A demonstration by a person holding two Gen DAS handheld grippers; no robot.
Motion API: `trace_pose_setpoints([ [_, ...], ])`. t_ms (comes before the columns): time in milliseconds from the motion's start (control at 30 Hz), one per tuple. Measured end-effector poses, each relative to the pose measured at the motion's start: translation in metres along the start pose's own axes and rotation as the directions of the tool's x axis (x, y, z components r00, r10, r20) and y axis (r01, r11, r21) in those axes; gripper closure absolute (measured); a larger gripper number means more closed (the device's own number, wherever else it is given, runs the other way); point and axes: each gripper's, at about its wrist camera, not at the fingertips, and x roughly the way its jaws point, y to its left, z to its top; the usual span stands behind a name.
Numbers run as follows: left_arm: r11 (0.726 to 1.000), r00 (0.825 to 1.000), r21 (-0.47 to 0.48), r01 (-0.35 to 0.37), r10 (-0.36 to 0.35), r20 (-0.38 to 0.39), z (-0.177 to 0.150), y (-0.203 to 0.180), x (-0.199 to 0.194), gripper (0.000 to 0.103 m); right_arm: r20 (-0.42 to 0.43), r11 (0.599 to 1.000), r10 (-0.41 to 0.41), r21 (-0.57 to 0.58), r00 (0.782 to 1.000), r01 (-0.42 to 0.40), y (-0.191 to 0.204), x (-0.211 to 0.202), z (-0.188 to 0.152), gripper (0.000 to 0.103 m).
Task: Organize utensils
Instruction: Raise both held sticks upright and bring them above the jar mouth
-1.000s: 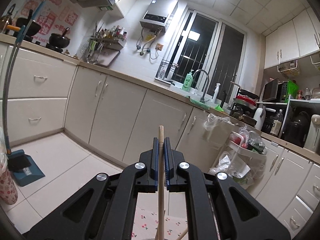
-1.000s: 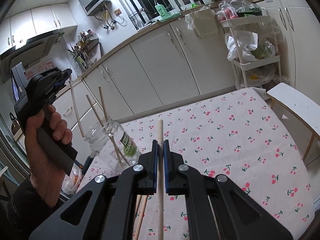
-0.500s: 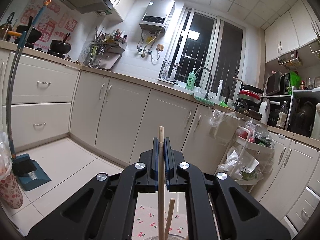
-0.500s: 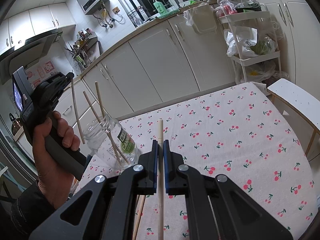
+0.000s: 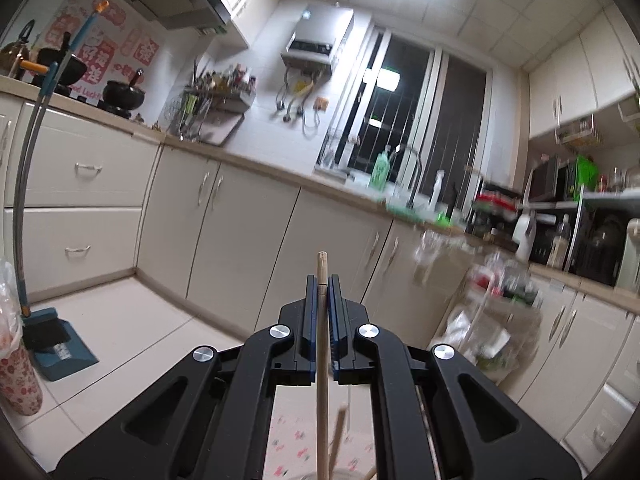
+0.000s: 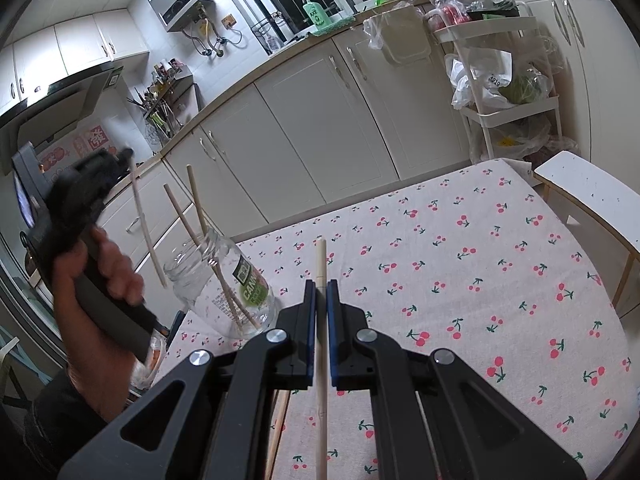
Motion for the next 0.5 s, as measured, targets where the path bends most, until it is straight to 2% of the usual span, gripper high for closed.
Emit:
trace_pose_setpoints([
  [67, 1.0, 0.999, -0.005, 0.0, 0.001, 0.042, 0.01, -0.004, -0.001, 0.098, -0.003, 1.0, 0.004, 0.003, 1.0, -0.004, -0.001, 0.0, -0.001, 0.097],
  [167, 1.0, 0.998, -0.001, -0.007, 0.007, 0.056, 0.015, -0.01, 0.005, 0.098, -0.008, 1.0, 0.006, 0.007, 1.0, -0.006, -0.002, 0.002, -0.001, 0.097],
  [300, 1.0, 1.0, 0.008, -0.011, 0.011, 0.025, 0.004, -0.015, 0.014, 0.098, -0.012, 1.0, 0.009, 0.016, 1.0, -0.008, -0.004, 0.003, -0.002, 0.097],
  [500, 0.999, 1.0, 0.037, -0.017, 0.017, 0.003, -0.016, -0.015, 0.006, 0.098, -0.005, 1.0, 0.011, 0.015, 1.0, -0.011, -0.003, 0.001, -0.002, 0.097],
])
